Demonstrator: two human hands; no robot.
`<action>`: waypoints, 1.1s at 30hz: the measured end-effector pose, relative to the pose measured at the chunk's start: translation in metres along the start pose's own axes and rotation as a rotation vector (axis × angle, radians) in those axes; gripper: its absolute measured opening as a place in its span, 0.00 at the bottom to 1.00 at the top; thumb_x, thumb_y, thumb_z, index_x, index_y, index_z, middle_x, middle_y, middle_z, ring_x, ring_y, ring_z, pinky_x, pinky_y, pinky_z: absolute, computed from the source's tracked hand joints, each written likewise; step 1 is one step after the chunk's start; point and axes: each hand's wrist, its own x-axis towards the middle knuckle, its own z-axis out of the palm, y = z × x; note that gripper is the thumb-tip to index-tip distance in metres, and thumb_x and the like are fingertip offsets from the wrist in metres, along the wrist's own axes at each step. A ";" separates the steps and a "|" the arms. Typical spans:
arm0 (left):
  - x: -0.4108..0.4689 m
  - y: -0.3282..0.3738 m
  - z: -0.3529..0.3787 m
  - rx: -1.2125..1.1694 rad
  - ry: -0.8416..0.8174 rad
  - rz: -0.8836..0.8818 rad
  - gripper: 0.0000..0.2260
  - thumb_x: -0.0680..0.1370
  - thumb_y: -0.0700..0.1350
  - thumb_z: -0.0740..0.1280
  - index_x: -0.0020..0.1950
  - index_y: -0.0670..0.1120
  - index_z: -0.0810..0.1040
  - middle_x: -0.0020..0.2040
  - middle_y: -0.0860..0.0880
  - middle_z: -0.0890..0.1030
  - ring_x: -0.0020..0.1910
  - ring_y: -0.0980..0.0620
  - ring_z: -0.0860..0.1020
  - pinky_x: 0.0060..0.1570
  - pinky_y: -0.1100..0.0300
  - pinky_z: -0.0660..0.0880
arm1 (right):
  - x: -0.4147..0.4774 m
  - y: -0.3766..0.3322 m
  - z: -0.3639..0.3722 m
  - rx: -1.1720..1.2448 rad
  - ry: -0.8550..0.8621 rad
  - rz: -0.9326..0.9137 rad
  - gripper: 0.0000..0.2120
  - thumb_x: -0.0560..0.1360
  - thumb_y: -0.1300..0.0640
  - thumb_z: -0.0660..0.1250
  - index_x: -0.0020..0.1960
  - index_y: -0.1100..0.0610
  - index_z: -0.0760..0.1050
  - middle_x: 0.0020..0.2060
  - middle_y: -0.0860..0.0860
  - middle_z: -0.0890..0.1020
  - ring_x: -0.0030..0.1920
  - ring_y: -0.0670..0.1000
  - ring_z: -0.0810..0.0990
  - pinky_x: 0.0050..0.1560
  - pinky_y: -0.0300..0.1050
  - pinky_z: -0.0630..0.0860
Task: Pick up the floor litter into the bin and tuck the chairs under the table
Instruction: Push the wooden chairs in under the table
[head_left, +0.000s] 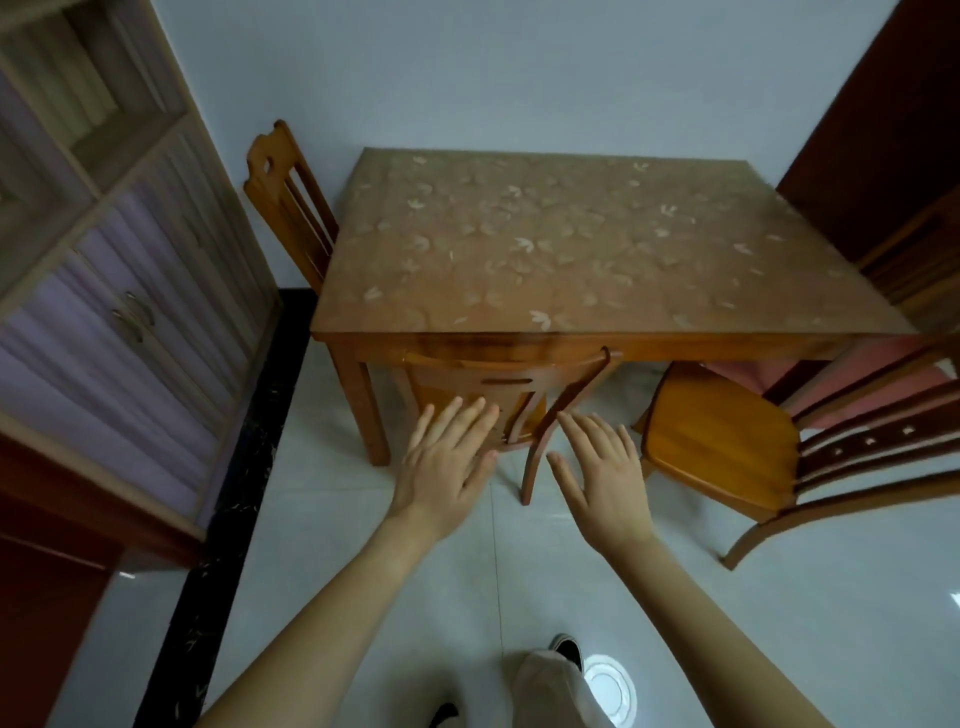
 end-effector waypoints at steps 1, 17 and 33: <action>-0.016 0.005 0.003 -0.014 -0.021 0.006 0.26 0.82 0.60 0.41 0.76 0.52 0.61 0.75 0.53 0.64 0.75 0.51 0.58 0.74 0.47 0.51 | -0.021 0.000 0.001 0.004 -0.010 0.036 0.28 0.82 0.38 0.48 0.76 0.51 0.64 0.73 0.51 0.70 0.75 0.52 0.62 0.77 0.54 0.50; -0.110 0.111 0.049 -0.084 -0.288 0.243 0.30 0.80 0.62 0.39 0.75 0.51 0.65 0.73 0.53 0.68 0.74 0.52 0.61 0.75 0.52 0.51 | -0.231 0.039 -0.040 -0.027 0.080 0.437 0.28 0.81 0.38 0.47 0.74 0.51 0.68 0.69 0.51 0.74 0.71 0.54 0.69 0.72 0.55 0.64; -0.212 0.441 0.154 -0.117 -0.454 0.574 0.29 0.79 0.64 0.42 0.75 0.54 0.63 0.74 0.53 0.66 0.74 0.52 0.61 0.73 0.57 0.48 | -0.502 0.189 -0.174 -0.169 0.210 0.678 0.26 0.81 0.41 0.50 0.72 0.53 0.70 0.67 0.51 0.77 0.68 0.55 0.73 0.68 0.56 0.68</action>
